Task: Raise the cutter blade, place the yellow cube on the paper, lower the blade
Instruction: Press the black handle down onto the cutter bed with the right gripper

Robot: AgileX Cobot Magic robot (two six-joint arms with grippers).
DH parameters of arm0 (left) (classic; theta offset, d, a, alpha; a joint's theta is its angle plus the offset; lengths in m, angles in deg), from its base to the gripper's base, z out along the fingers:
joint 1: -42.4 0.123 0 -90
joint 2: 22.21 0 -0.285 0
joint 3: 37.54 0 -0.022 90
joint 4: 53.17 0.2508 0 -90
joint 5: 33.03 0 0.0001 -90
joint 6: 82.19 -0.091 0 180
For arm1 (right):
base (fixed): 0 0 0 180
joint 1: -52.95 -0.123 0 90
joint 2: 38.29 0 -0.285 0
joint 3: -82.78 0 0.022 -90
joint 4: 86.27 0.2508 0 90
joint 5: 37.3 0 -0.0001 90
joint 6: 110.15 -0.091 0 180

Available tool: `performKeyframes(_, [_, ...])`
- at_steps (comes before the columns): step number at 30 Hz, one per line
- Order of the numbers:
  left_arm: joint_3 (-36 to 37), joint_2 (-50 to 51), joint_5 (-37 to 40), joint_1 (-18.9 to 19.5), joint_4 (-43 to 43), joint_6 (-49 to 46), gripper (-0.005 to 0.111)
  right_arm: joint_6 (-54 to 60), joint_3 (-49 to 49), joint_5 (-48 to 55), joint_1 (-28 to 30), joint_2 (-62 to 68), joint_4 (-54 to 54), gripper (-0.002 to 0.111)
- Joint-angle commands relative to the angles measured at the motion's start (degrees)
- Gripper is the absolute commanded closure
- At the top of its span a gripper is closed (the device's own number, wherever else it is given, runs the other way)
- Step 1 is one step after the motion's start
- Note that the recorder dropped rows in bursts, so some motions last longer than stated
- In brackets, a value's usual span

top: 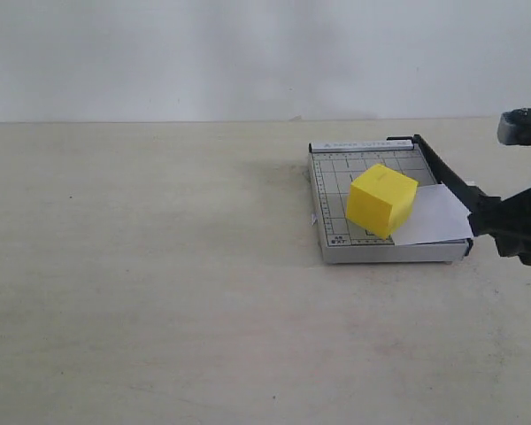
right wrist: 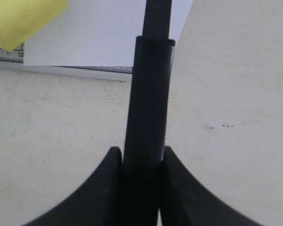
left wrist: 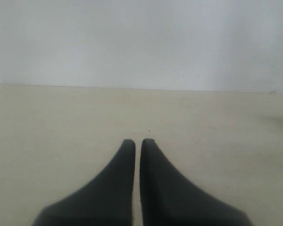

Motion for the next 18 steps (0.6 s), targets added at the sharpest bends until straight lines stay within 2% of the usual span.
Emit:
performKeyframes(1, [0.16,-0.06,0.05,0.15,-0.65,0.49,0.102,1.12,4.48,5.12,0.1,-0.22,-2.4,0.101])
performKeyframes(11, [0.16,-0.06,0.05,0.15,-0.65,0.49,0.102,0.11,13.49,-5.01,0.1,-0.22,-1.96,0.101])
performKeyframes(18, [0.16,-0.06,0.05,0.15,-0.65,0.49,0.102,-0.59,13.71,-5.5,0.1,2.3,-1.96,0.101])
